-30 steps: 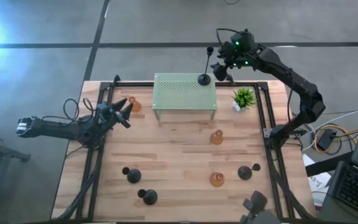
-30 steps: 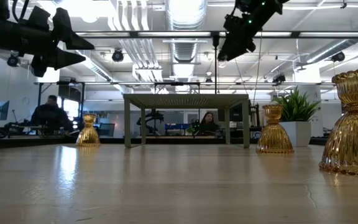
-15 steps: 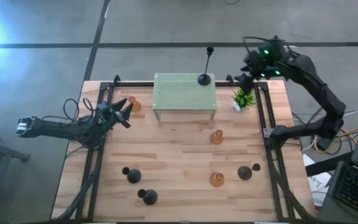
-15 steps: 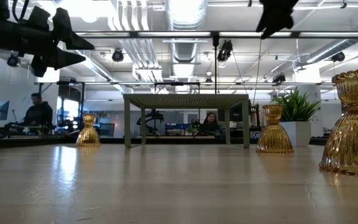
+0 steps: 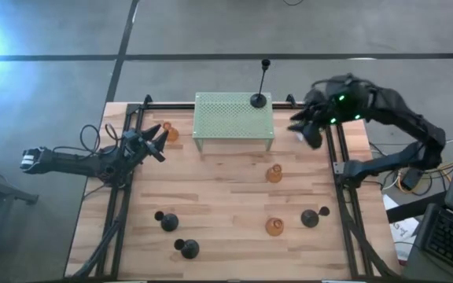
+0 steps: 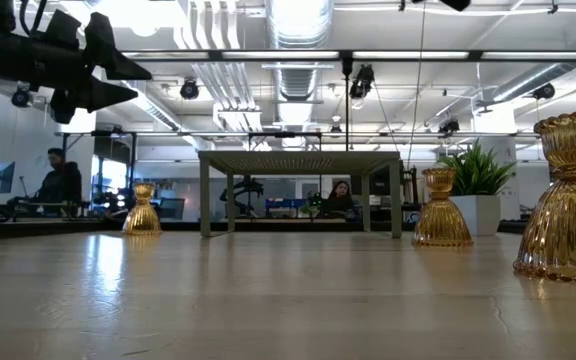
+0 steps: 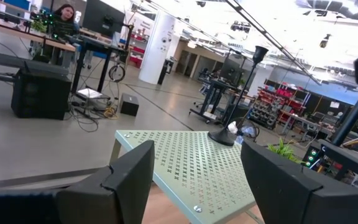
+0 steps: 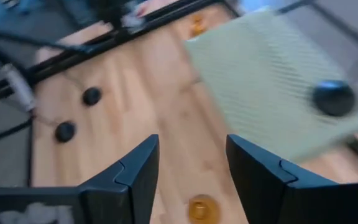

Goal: Pick & Place candle stick holders
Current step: Put the right black candle holder on the shelf aligned with the other black candle holder

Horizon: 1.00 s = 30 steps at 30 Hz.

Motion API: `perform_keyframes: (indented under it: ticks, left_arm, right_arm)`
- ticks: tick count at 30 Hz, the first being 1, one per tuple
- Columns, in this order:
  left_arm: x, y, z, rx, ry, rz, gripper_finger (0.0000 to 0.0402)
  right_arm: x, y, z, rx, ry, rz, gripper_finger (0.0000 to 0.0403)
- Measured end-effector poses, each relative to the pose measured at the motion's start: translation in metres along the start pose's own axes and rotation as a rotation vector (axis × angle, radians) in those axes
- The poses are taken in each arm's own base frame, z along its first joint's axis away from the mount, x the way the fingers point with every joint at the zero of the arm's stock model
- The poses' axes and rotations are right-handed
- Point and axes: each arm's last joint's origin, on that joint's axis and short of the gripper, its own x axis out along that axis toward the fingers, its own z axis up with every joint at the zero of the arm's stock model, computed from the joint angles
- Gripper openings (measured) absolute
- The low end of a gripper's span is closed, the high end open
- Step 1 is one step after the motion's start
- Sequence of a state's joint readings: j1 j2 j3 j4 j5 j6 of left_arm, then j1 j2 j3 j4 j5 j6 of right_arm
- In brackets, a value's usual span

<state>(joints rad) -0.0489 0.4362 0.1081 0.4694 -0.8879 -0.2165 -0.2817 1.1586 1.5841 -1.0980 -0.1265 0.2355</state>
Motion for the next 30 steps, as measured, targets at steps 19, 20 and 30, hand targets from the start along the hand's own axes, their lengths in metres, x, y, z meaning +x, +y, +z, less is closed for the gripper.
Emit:
perform_keyframes:
  ticks: [19, 20, 30]
  left_arm:
    - [0.000, -0.002, 0.000, 0.000, 0.013, -0.059, 0.0245]
    - [0.000, -0.002, 0.000, 0.000, 0.013, -0.059, 0.0245]
    - [0.000, -0.002, 0.000, -0.044, 0.013, -0.056, 0.0245]
  right_arm:
    - [0.073, 0.100, -0.067, -0.090, 0.680, 0.041, 0.0106]
    - [0.069, 0.103, -0.072, -0.092, 0.702, 0.036, 0.0103]
    - [0.004, 0.122, -0.098, 0.036, 0.586, 0.012, 0.0086]
